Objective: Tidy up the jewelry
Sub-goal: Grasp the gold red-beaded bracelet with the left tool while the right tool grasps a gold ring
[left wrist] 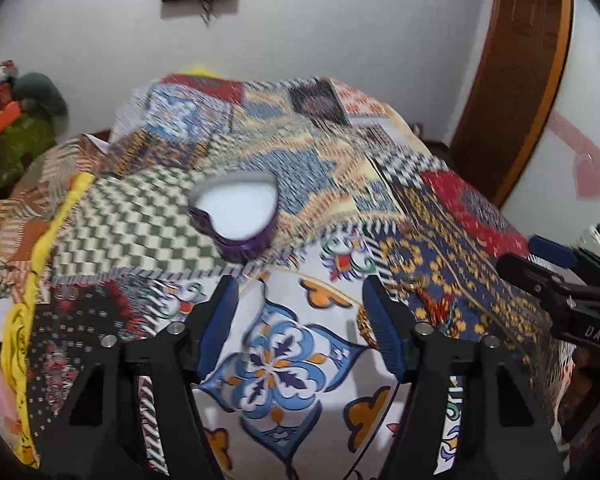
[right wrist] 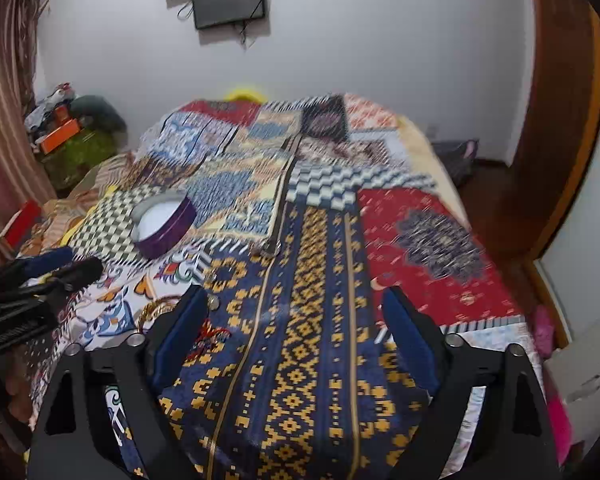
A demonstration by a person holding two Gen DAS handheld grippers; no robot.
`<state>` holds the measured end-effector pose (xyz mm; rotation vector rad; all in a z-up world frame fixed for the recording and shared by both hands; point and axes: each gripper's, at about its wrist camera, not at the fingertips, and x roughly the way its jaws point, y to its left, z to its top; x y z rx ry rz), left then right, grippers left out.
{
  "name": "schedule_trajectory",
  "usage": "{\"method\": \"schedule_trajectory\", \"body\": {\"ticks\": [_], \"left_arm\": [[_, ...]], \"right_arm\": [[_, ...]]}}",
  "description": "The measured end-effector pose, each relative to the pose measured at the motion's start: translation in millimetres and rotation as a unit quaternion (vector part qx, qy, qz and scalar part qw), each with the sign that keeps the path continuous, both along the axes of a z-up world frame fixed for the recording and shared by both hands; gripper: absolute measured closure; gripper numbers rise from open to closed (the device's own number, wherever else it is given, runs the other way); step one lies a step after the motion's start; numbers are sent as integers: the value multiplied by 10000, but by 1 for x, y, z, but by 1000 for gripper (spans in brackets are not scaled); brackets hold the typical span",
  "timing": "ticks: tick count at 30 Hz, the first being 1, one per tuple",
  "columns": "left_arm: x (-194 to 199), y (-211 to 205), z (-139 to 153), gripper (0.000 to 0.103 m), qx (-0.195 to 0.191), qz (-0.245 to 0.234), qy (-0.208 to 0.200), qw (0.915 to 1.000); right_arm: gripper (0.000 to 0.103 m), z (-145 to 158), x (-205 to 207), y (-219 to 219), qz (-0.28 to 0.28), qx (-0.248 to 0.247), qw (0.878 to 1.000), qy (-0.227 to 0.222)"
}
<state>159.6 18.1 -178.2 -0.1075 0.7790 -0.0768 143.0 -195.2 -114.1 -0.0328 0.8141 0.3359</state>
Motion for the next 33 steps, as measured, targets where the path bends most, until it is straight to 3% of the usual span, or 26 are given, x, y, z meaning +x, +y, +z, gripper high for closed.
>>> {"method": "schedule_trajectory", "body": {"ticks": [7,17,24,33], "left_arm": [[10,-13,-15,63,-93,-366,289,9989],[14,-12,-18,70,-119,-544,378,9977],[14,-13,-21,79,-251,-699,463,9962],[13,-22,-25,81,-354,-837,566,9943]], "right_arm": [[40,-10,25,19,657,139,9968,431],[70,-33,42,54,1391,99,9852,998],[82,-39,45,62,1519,-148,9834,981],[89,-35,45,53,1422,55,9849,987]]}}
